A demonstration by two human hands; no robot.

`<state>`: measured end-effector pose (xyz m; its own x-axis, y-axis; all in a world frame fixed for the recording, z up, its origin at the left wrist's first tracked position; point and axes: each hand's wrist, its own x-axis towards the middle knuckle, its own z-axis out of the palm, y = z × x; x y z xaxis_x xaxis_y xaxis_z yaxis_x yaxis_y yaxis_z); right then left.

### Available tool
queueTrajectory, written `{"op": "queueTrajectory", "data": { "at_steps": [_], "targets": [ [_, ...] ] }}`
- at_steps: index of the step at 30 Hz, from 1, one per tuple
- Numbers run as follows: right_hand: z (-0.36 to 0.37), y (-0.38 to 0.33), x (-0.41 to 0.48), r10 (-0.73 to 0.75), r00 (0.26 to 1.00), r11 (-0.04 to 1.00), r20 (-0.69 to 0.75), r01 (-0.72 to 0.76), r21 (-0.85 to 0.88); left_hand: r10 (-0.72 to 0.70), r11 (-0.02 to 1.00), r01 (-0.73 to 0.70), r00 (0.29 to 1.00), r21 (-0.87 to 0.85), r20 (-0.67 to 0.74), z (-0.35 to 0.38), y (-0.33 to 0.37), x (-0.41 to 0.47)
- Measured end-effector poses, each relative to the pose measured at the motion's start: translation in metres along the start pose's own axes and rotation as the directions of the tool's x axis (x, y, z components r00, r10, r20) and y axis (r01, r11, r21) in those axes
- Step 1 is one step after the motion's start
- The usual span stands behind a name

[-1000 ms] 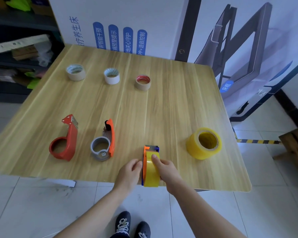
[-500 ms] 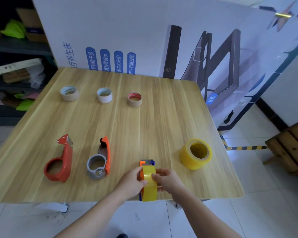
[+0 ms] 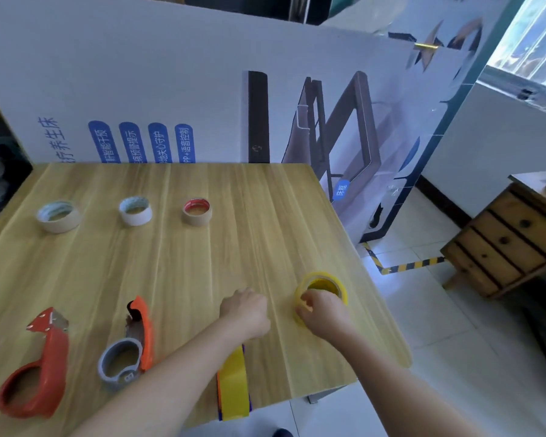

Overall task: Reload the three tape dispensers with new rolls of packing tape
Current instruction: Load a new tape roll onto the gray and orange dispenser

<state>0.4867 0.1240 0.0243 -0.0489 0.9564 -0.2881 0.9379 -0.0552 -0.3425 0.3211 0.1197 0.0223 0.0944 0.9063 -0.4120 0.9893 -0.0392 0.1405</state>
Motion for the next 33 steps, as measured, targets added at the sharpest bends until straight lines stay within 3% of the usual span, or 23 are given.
{"op": "queueTrajectory", "data": {
  "at_steps": [4,12,20,24,28,31,33],
  "targets": [
    [-0.016,0.036,0.031,-0.007,0.997,0.997,-0.071,0.002,-0.072,0.027,1.000,-0.027,1.000,0.002,-0.009,-0.008,0.033,0.035],
    [-0.012,0.084,0.083,0.002,1.000,0.993,0.028,0.001,-0.121,-0.023,0.977,0.021,1.000,-0.212,-0.003,0.012,0.085,0.102],
    [-0.015,0.098,0.108,-0.026,0.998,0.999,0.057,0.025,0.021,-0.110,0.966,0.085,0.990,-0.244,-0.092,0.018,0.095,0.123],
    [-0.036,0.092,0.119,0.002,0.998,0.978,0.063,-0.015,0.208,-0.181,0.941,0.138,0.977,-0.307,-0.116,-0.004,0.087,0.131],
    [-0.065,0.081,0.126,-0.030,0.995,0.852,0.095,-0.024,0.522,-0.272,0.875,0.223,0.961,-0.430,-0.055,-0.041,0.070,0.139],
    [-0.083,0.065,0.124,-0.097,0.974,0.584,0.207,-0.112,0.804,-0.265,0.788,0.195,0.964,-0.584,-0.035,-0.065,0.055,0.139],
    [-0.095,0.052,0.122,-0.168,0.957,0.395,0.238,-0.156,0.905,-0.258,0.676,0.146,0.965,-0.722,-0.047,-0.077,0.048,0.134]
  ]
}}
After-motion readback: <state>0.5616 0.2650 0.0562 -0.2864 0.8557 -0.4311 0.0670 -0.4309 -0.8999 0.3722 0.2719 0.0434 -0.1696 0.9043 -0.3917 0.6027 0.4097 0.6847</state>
